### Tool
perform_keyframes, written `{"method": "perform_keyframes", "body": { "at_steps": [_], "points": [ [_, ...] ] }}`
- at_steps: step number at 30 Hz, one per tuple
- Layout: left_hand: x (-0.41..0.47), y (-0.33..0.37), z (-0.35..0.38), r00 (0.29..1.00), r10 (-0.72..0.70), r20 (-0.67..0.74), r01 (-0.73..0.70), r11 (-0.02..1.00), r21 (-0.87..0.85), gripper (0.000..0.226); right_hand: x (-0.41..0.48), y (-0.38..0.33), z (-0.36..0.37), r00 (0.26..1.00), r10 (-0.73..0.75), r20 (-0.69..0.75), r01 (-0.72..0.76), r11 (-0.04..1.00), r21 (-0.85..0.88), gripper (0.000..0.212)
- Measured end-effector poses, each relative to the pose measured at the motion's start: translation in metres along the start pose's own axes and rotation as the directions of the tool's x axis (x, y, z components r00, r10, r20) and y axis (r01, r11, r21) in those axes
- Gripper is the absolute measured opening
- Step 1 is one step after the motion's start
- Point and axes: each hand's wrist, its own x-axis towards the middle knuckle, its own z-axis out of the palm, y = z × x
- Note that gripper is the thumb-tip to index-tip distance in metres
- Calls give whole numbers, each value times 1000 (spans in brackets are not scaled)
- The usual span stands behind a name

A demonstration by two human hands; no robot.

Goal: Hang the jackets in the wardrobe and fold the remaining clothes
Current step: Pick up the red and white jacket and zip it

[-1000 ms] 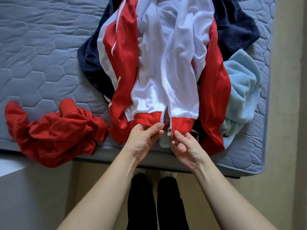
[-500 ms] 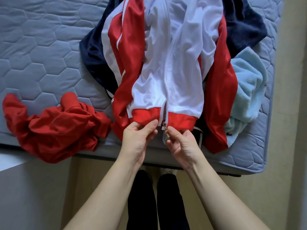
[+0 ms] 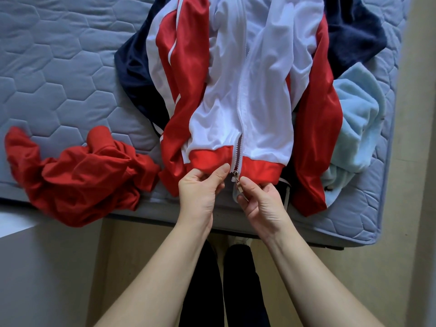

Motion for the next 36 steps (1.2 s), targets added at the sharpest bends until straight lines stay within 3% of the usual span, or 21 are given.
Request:
{"method": "perform_keyframes", "body": {
  "at_steps": [5,11,17,21,24,28,32,34,36],
  "points": [
    [-1,-2,2,999,-19,-32,17,998,-68,12,-2,-1,1,1000,3,-22,-3,1000,-4,48],
    [0,-7,4,1000,-6,-26,6,1000,-6,9,-2,-2,1,1000,2,-28,-1,1000,8,40],
    [5,-11,2,992,121,-42,-110,973,203,21,-4,-2,6,996,-21,-85,25,999,42,26],
    [6,-15,0,994,110,-3,-105,959,261,21,-4,-3,13,986,-38,-159,58,990,125,16],
    [8,-17,-1,993,112,30,-116,946,303,27,-2,-7,17,980,-49,-191,86,978,190,18],
    [12,-12,2,988,93,120,-129,933,337,16,-1,-9,14,974,-28,-223,72,979,189,21],
    [14,-13,6,986,63,152,-115,926,359,21,2,-14,6,970,73,-231,-25,979,205,16],
    [14,-13,3,988,65,142,-115,919,376,20,1,-20,5,966,160,-204,-144,986,89,8],
    [13,-12,0,989,72,126,-117,908,401,19,-2,-26,4,951,261,-168,-278,957,-85,17]
  ]
}}
